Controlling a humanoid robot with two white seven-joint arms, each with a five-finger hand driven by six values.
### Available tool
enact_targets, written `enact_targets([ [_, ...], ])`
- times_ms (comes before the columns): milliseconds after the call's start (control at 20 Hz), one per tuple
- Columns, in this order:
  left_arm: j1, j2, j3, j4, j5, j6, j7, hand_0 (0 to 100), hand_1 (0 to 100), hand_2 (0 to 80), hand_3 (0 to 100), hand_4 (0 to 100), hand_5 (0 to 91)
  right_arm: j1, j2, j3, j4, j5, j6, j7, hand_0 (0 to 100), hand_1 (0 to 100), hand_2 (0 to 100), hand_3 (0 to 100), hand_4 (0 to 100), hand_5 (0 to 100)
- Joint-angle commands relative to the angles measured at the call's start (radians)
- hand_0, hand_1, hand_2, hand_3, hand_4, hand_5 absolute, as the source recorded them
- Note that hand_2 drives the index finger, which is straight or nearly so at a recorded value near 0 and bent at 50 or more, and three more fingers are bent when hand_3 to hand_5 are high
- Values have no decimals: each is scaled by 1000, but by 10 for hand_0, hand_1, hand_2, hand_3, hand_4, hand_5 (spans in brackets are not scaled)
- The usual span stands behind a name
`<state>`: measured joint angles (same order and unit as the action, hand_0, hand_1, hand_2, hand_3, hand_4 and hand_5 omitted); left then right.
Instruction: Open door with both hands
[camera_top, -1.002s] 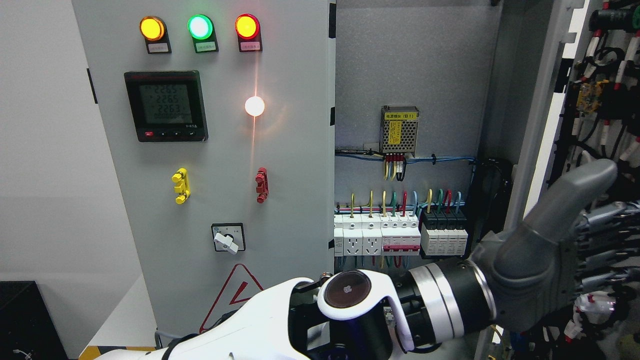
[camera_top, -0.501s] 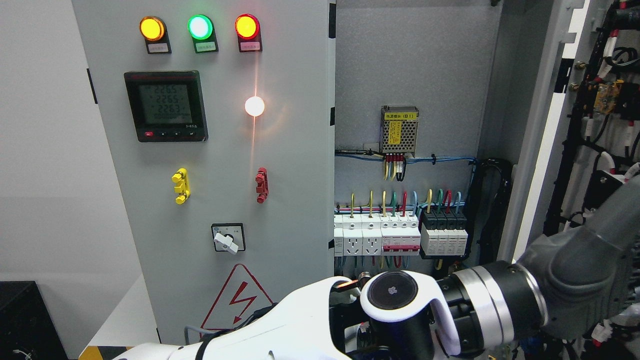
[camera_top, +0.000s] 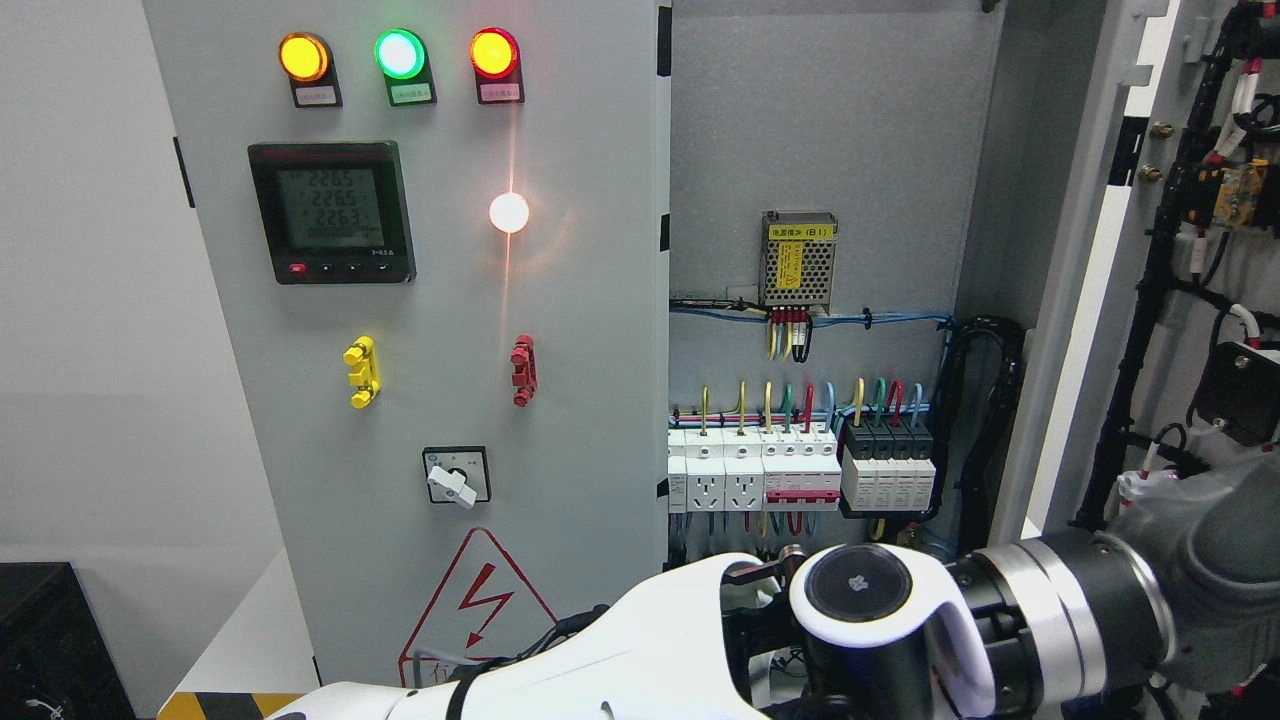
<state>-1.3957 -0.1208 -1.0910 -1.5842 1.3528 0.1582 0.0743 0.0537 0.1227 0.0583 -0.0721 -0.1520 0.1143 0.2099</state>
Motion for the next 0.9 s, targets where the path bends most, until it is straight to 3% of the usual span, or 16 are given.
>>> enact_targets([
  [0, -19, -57, -6, 84, -1, -3, -1, 0, 0, 0, 0, 0, 0, 0, 0, 0, 0, 0, -1, 0, 191, 0, 0, 0, 0, 0],
  [852, -32, -49, -24, 81, 3, -6, -1, 0, 0, 0, 0, 0, 0, 0, 0, 0, 0, 0, 1, 0, 191, 0, 0, 0, 0, 0],
])
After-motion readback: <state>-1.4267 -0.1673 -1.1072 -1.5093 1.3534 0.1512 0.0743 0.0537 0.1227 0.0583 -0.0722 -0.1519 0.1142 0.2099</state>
